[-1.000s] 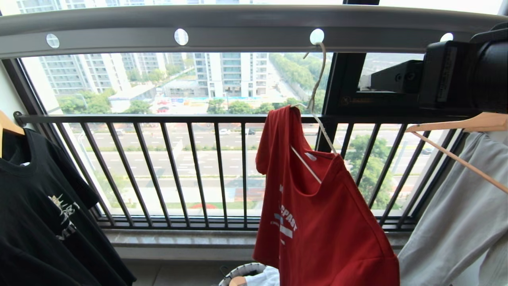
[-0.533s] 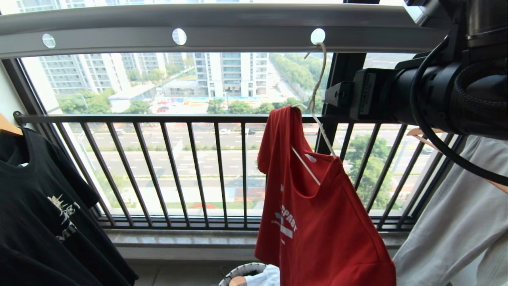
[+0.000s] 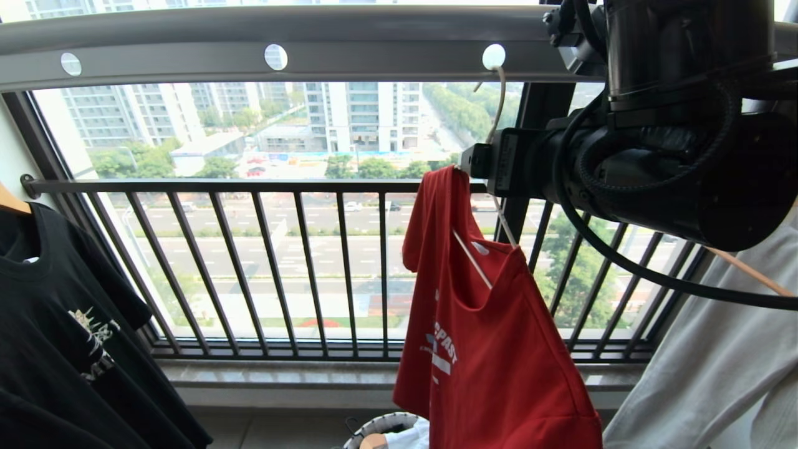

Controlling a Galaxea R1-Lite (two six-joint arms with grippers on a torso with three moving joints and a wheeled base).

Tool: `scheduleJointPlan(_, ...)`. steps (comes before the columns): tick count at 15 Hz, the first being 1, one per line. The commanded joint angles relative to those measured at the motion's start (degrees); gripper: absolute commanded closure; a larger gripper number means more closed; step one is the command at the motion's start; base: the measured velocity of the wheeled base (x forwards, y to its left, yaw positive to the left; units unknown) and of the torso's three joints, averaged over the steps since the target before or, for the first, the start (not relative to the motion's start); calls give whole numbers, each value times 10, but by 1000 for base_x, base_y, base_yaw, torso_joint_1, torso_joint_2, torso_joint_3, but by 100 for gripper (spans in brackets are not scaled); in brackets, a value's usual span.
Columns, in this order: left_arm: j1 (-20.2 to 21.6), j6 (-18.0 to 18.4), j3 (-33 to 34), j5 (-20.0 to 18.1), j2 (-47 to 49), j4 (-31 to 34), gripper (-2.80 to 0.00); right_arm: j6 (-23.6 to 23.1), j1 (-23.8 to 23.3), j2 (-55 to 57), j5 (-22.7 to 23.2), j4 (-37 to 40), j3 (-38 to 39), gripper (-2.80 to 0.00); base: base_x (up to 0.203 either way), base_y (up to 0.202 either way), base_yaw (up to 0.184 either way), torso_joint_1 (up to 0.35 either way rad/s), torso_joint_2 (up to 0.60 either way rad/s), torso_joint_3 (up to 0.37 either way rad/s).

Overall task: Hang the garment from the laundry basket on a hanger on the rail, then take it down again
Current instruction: Take the clothes off the clothes rack

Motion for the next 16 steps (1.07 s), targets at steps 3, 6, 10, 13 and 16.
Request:
scheduleJointPlan(3, 0, 0, 0, 0, 0, 0, 0, -30, -1, 34, -32, -33, -10, -280, 0, 0, 0, 0, 0, 0)
scheduleJointPlan(6, 0, 0, 0, 0, 0, 0, 0, -45, -2, 39, -43, -52, -10, -280, 0, 0, 0, 0, 0, 0)
scheduleJointPlan(10, 0, 0, 0, 0, 0, 0, 0, -43, -2, 39, -47, -52, -1, 0, 0, 0, 0, 0, 0, 0)
scheduleJointPlan(13, 0, 0, 0, 0, 0, 0, 0, -39, -2, 48, -45, -53, 16, 0, 0, 0, 0, 0, 0, 0)
scheduleJointPlan(16, 0, 0, 0, -1, 0, 0, 0, -44, -3, 55, -44, -68, 18, 0, 0, 0, 0, 0, 0, 0)
